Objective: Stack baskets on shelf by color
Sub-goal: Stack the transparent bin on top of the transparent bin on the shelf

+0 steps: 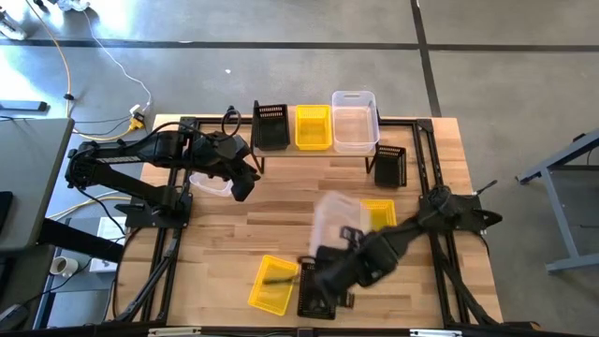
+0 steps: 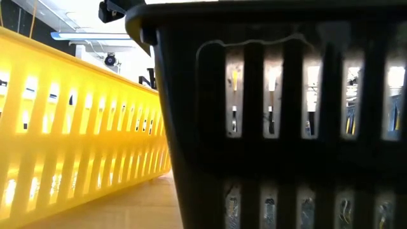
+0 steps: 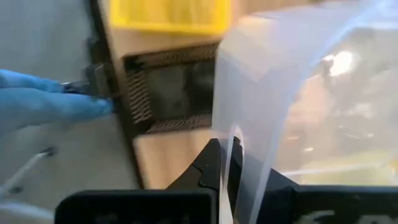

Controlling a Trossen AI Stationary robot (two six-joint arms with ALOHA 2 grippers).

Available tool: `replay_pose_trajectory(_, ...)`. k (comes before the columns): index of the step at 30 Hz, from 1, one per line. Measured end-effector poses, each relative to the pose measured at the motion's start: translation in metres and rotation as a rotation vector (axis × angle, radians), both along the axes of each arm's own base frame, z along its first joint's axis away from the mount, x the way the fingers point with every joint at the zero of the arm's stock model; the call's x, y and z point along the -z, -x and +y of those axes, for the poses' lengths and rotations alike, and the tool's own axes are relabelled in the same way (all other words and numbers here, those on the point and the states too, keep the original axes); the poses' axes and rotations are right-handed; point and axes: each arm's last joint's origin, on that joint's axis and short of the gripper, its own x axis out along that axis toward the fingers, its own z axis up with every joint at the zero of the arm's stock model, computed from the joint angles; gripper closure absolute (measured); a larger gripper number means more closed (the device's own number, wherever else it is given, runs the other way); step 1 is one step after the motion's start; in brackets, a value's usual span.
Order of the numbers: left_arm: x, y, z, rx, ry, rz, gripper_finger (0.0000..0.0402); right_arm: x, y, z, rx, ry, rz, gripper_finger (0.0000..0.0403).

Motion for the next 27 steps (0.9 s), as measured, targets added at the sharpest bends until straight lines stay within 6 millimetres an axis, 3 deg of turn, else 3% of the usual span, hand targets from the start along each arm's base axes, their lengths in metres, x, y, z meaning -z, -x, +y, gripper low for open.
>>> replay_pose_trajectory(8, 0.0, 0.0, 0.0, 0.014, -0.021, 0.007, 0.0293, -0.022, -0.01, -0.053, -0.102, 0.131, -0.087, 0.0403)
replay_pose_trajectory(17, 0.0, 0.0, 0.0, 0.006, -0.03, 0.01, 0.0293, -0.071, 0.009, -0.123, -0.115, 0.262, -0.215, 0.0403)
replay_pose_trajectory(27, 0.0, 0.001, 0.002, -0.034, -0.072, 0.018, 0.0293, -0.101, 0.03, -0.206, -0.112, 0.412, -0.237, 0.0403)
